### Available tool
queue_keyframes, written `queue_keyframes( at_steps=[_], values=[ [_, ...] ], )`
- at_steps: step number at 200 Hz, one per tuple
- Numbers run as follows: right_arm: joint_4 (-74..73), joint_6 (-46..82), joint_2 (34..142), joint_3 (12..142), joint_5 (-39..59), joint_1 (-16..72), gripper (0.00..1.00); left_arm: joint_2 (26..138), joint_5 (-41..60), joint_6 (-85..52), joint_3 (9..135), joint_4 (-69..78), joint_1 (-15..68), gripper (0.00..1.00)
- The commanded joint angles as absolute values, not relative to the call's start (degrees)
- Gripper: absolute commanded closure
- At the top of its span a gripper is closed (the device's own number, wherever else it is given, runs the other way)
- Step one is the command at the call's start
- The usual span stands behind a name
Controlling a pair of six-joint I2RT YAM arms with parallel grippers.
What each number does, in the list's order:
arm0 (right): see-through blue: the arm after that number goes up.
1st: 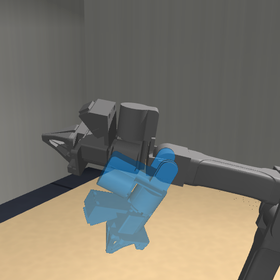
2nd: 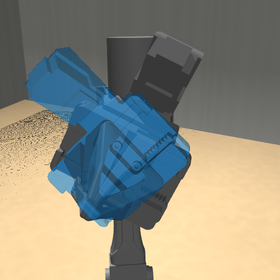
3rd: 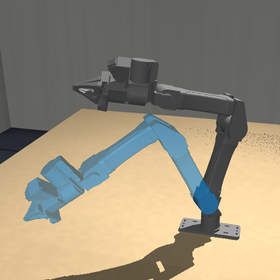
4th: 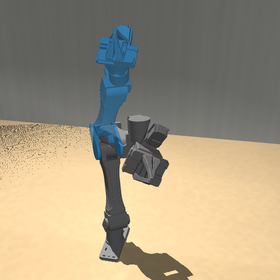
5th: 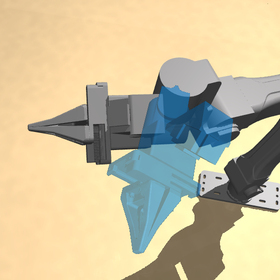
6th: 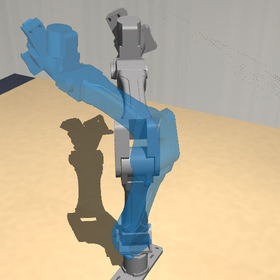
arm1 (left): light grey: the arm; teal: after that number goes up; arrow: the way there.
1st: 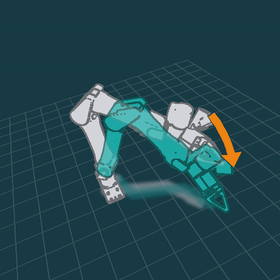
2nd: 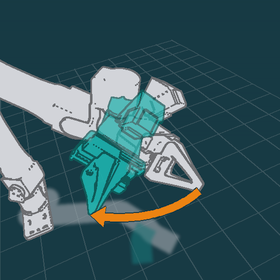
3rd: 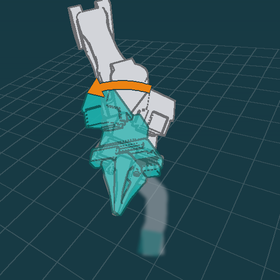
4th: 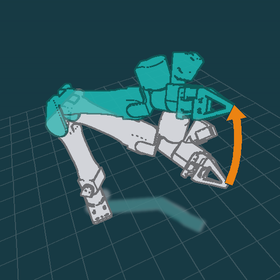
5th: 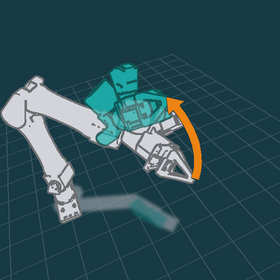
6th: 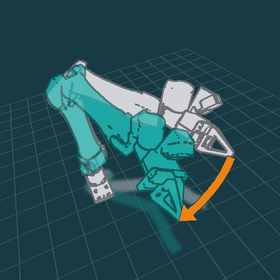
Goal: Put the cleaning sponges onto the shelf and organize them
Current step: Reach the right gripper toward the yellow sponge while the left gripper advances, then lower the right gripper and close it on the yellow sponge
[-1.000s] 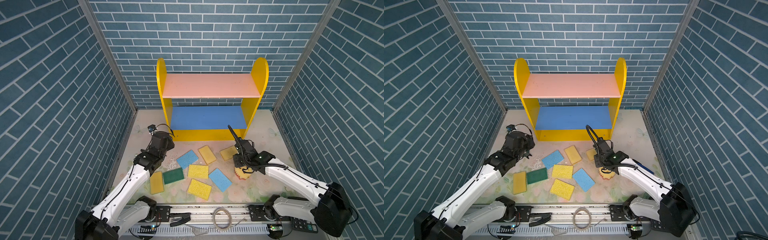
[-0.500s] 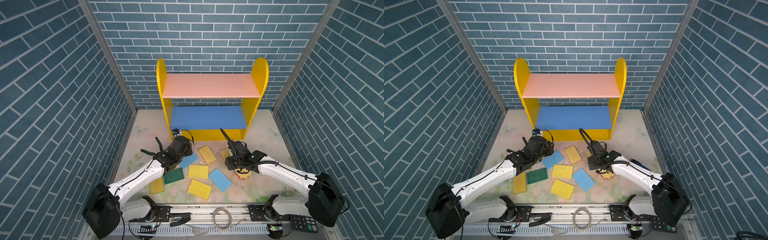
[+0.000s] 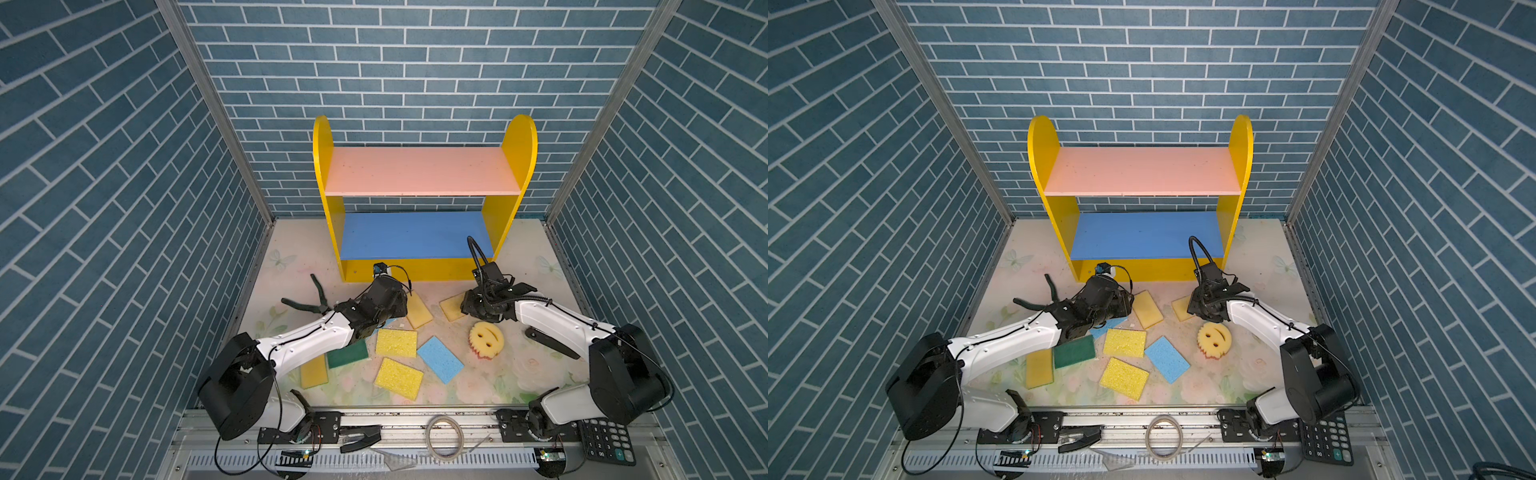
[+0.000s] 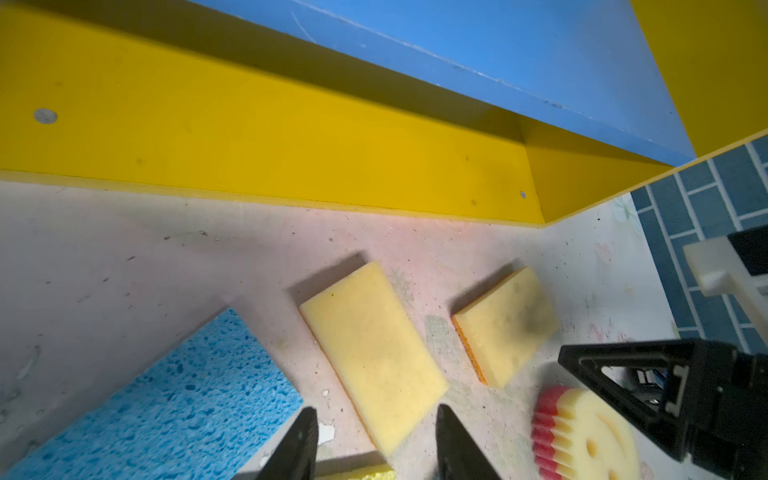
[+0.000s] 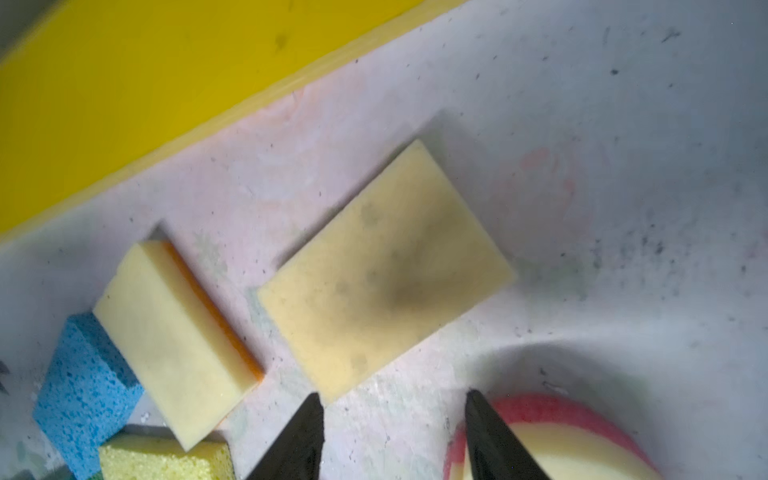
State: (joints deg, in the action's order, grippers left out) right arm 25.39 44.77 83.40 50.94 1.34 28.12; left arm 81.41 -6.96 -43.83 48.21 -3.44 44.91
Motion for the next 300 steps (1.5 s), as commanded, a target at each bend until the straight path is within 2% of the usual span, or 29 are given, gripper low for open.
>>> queue_keyframes(
  at_steps=[1, 27, 51, 104, 165, 210, 235, 248, 264, 300],
  values=[
    [28.1, 46.6, 85.0, 54.2, 1.2, 26.8, 0.40, 82.7, -6.0, -42.4, 50.5, -2.0, 45.1, 0.52],
    [28.0, 48.0, 87.2, 54.4, 0.3, 25.9, 0.31, 84.5, -5.4, -41.4, 52.3, -2.3, 45.1, 0.51],
    [26.7, 48.9, 88.6, 54.4, 0.1, 25.2, 0.29, 85.5, -4.8, -40.9, 52.6, -1.5, 45.1, 0.50],
    [18.3, 49.1, 95.0, 54.8, 6.5, 24.7, 0.42, 86.5, -5.0, -39.8, 53.3, -1.7, 45.1, 0.49],
    [12.3, 44.3, 98.0, 57.0, 5.9, 25.3, 0.42, 87.1, -5.3, -38.3, 54.0, -1.6, 45.1, 0.48],
    [13.2, 41.1, 97.8, 58.3, 2.5, 26.6, 0.73, 88.1, -4.7, -38.7, 54.8, -1.4, 45.1, 0.48],
    [14.0, 40.8, 97.5, 57.4, 2.0, 27.2, 0.84, 88.0, -5.0, -38.7, 54.7, -1.7, 45.1, 0.48],
    [14.0, 40.4, 97.2, 56.8, 1.7, 27.2, 0.86, 87.9, -5.2, -39.0, 54.5, -1.5, 45.1, 0.48],
    [14.8, 40.4, 96.5, 56.4, 1.2, 27.2, 0.86, 88.1, -4.8, -39.0, 54.7, -1.5, 45.1, 0.47],
    [14.3, 40.8, 94.6, 56.1, 2.2, 27.3, 0.71, 88.0, -4.9, -39.0, 54.8, -1.3, 45.1, 0.48]
  ],
)
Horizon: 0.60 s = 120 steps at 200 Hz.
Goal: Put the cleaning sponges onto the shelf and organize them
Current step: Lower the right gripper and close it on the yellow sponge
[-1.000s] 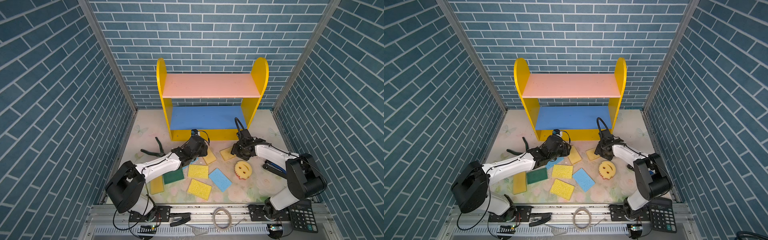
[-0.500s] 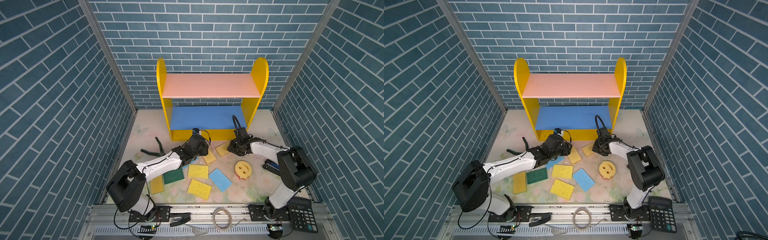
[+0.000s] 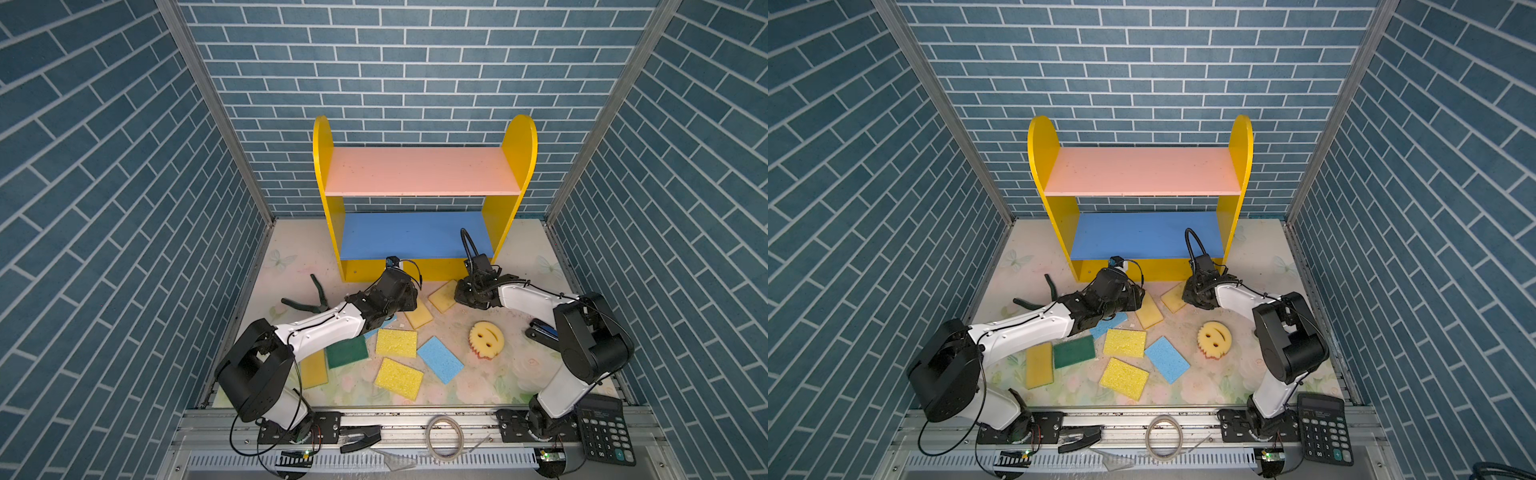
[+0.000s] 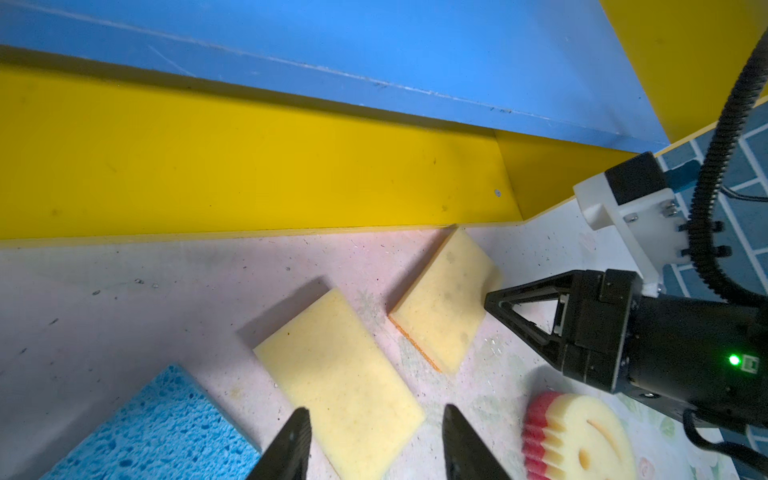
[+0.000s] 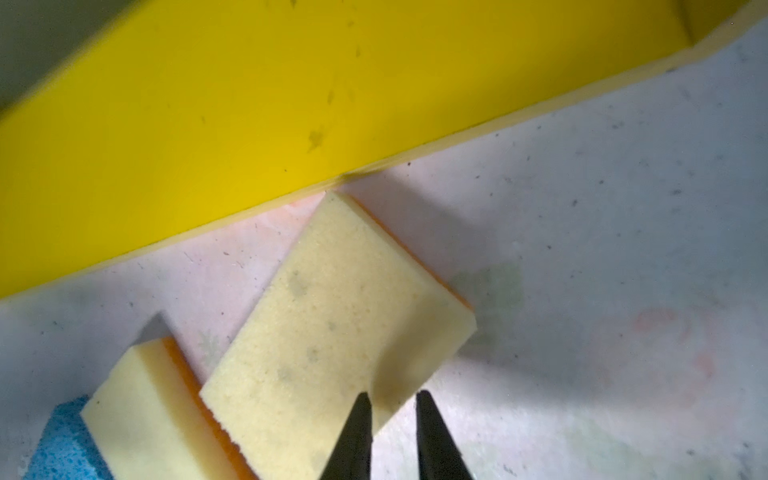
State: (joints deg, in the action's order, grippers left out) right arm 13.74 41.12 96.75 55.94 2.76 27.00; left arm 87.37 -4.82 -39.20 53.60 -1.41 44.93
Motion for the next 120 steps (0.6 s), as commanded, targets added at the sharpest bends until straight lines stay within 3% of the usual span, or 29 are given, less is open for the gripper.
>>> queue_keyframes(
  at_steps=[1, 32, 47, 80, 110, 120],
  values=[
    [14.2, 40.8, 94.6, 56.2, 2.1, 27.3, 0.70, 88.0, -4.9, -39.0, 54.8, -1.3, 45.1, 0.48],
    [12.7, 43.6, 96.8, 57.2, 3.4, 27.3, 0.56, 87.8, -4.4, -39.2, 54.9, -1.3, 45.2, 0.48],
    [12.0, 45.1, 98.5, 57.6, 3.2, 27.3, 0.55, 87.3, -4.2, -39.3, 53.9, -0.5, 45.5, 0.47],
    [10.1, 46.2, 101.1, 58.4, 4.7, 27.3, 0.82, 87.2, -3.6, -39.6, 52.9, -0.9, 45.8, 0.47],
    [10.3, 46.2, 101.1, 58.4, 4.7, 27.4, 1.00, 87.4, -3.3, -38.4, 53.4, -1.3, 45.8, 0.47],
    [10.1, 45.6, 100.8, 58.3, 4.7, 27.6, 1.00, 87.6, -2.9, -38.3, 53.7, -1.3, 45.8, 0.47]
  ],
)
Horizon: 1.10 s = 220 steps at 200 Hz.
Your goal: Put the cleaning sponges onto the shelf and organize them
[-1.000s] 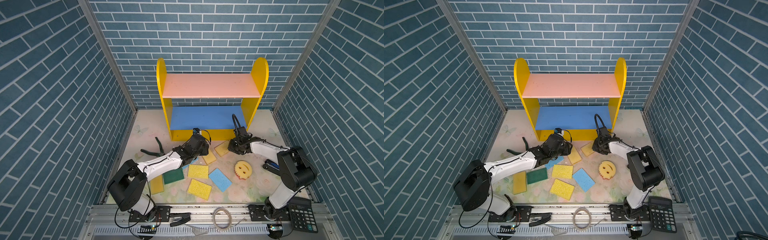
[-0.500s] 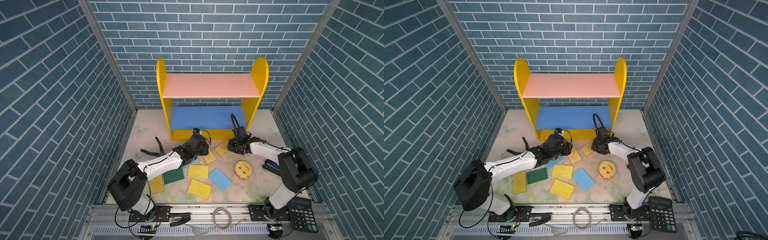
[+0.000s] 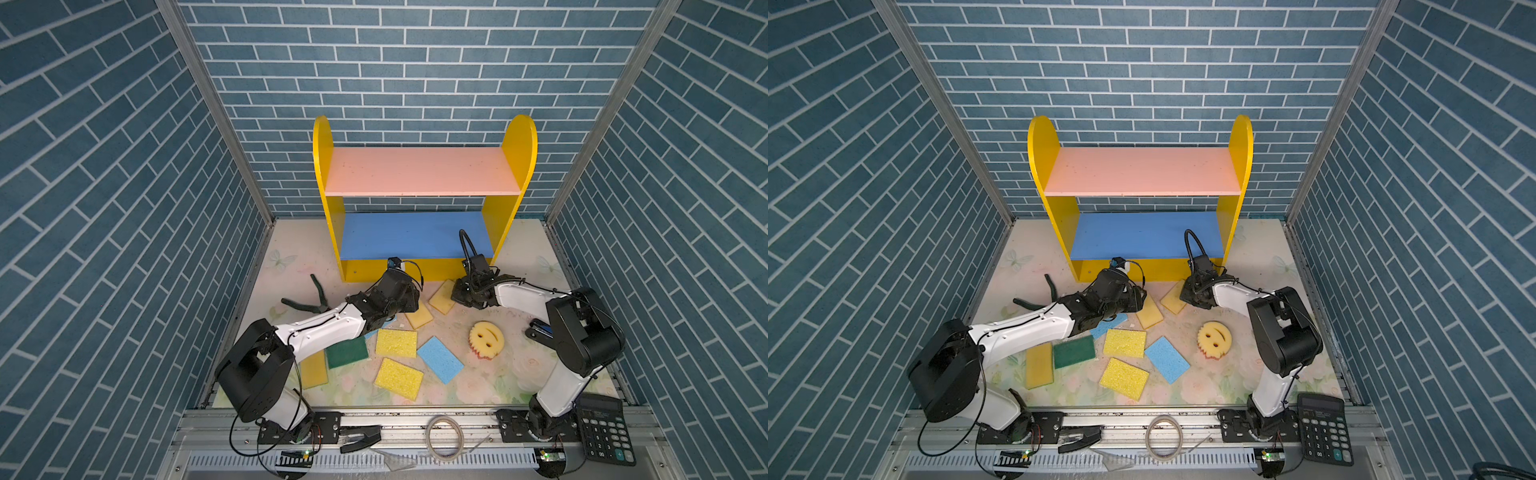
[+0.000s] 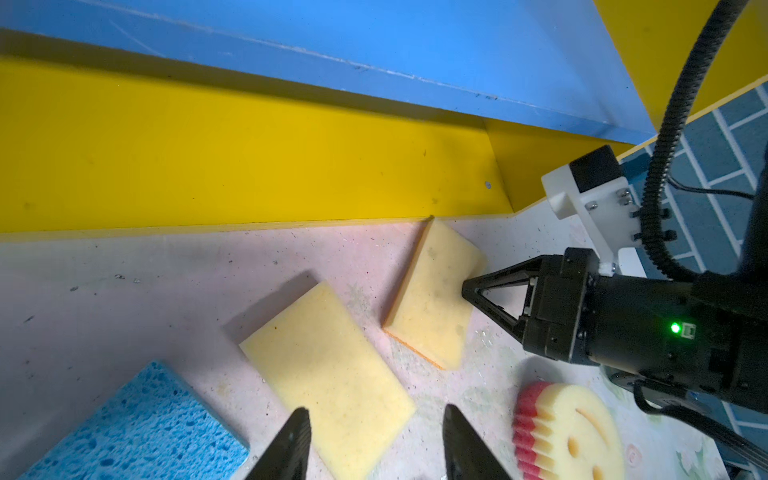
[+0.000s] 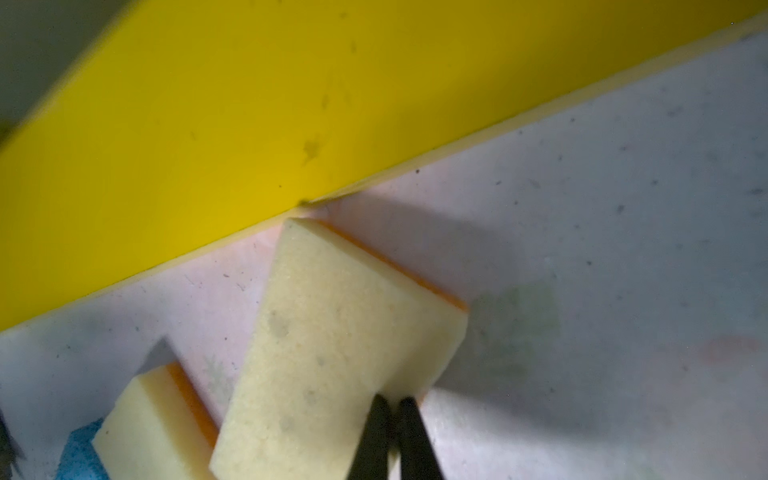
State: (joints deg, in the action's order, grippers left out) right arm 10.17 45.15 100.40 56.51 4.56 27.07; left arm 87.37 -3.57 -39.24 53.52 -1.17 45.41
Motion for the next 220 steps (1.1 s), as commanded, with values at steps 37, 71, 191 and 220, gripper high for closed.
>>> queue_keyframes(
  at_steps=[37, 71, 191, 220],
  values=[
    [10.2, 43.3, 99.6, 58.8, 8.1, 29.2, 1.00, 88.0, -1.9, -37.9, 54.5, -1.7, 45.8, 0.47],
    [11.8, 40.3, 97.4, 60.3, 7.1, 32.4, 1.00, 86.6, -3.3, -37.6, 53.9, -2.0, 45.8, 0.47],
    [15.8, 36.9, 93.8, 67.0, -2.6, 37.4, 1.00, 76.6, -14.9, -39.5, 48.1, -4.3, 45.6, 0.44],
    [17.6, 34.7, 91.3, 66.7, -8.2, 37.4, 1.00, 75.9, -16.2, -39.4, 48.0, -5.4, 45.4, 0.44]
  ],
)
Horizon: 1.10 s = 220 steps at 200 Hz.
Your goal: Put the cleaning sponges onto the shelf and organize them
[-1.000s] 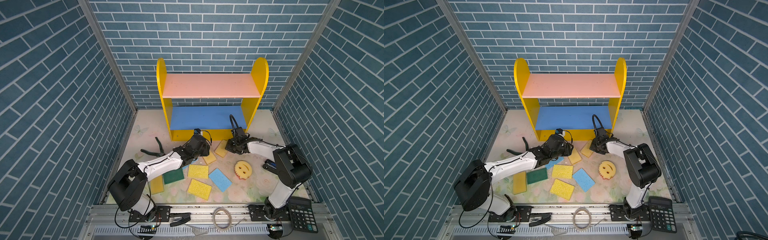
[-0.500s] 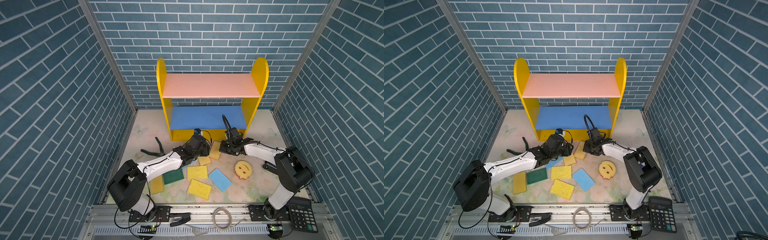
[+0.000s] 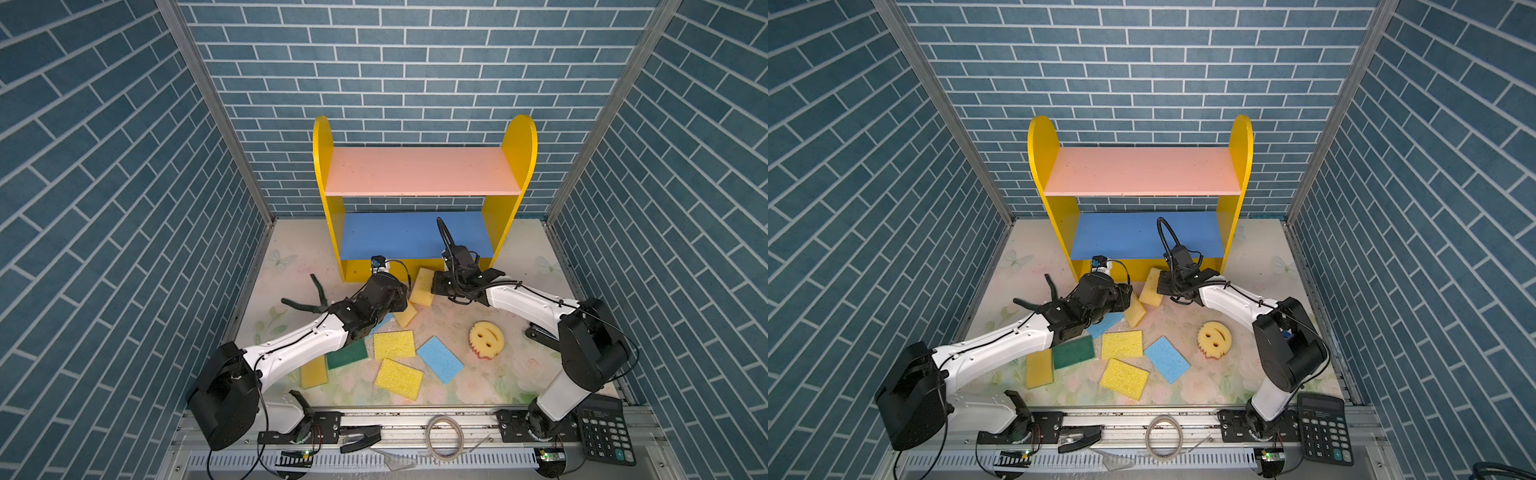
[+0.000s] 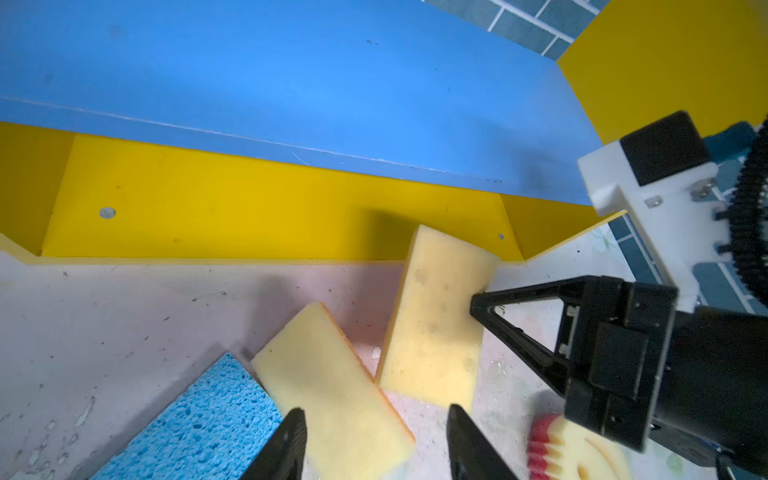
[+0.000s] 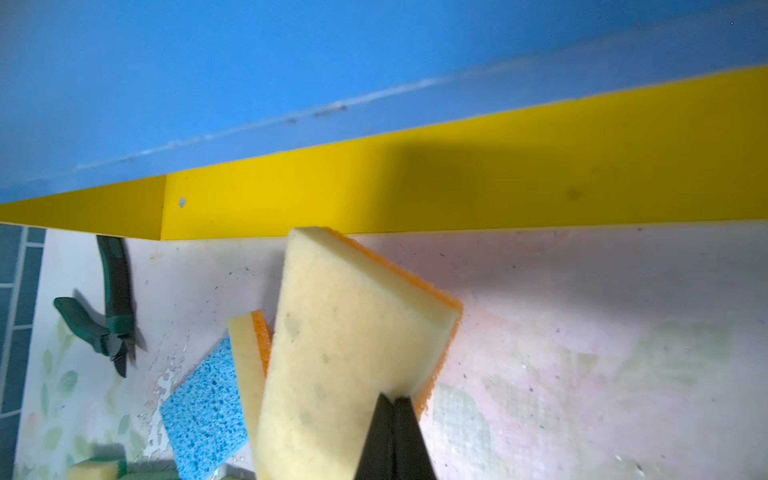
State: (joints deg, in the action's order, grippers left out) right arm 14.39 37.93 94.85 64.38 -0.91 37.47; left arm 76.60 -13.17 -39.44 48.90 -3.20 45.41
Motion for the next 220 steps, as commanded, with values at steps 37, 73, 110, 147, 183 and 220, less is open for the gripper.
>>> queue_keyframes(
  at_steps=[37, 73, 110, 147, 183, 220],
  values=[
    [17.8, 33.3, 88.7, 66.3, -9.8, 37.4, 1.00, 75.5, -16.4, -39.3, 47.6, -5.2, 44.9, 0.41],
    [14.7, 31.8, 93.2, 69.0, 2.9, 38.2, 1.00, 74.2, -14.1, -40.8, 45.2, -2.8, 43.4, 0.25],
    [15.5, 29.7, 102.3, 76.5, 7.2, 42.2, 1.00, 73.3, -12.6, -43.3, 42.6, -4.4, 40.5, 0.24],
    [15.3, 28.2, 110.4, 84.9, 7.5, 44.4, 1.00, 69.6, -11.7, -44.7, 38.2, -5.3, 38.1, 0.52],
    [13.1, 28.2, 116.6, 91.0, 6.0, 46.3, 1.00, 65.6, -14.4, -45.6, 36.4, -9.8, 37.2, 0.70],
    [10.3, 29.1, 121.2, 94.4, 1.1, 47.8, 1.00, 59.8, -17.0, -46.3, 34.4, -14.4, 36.4, 0.73]
  ],
)
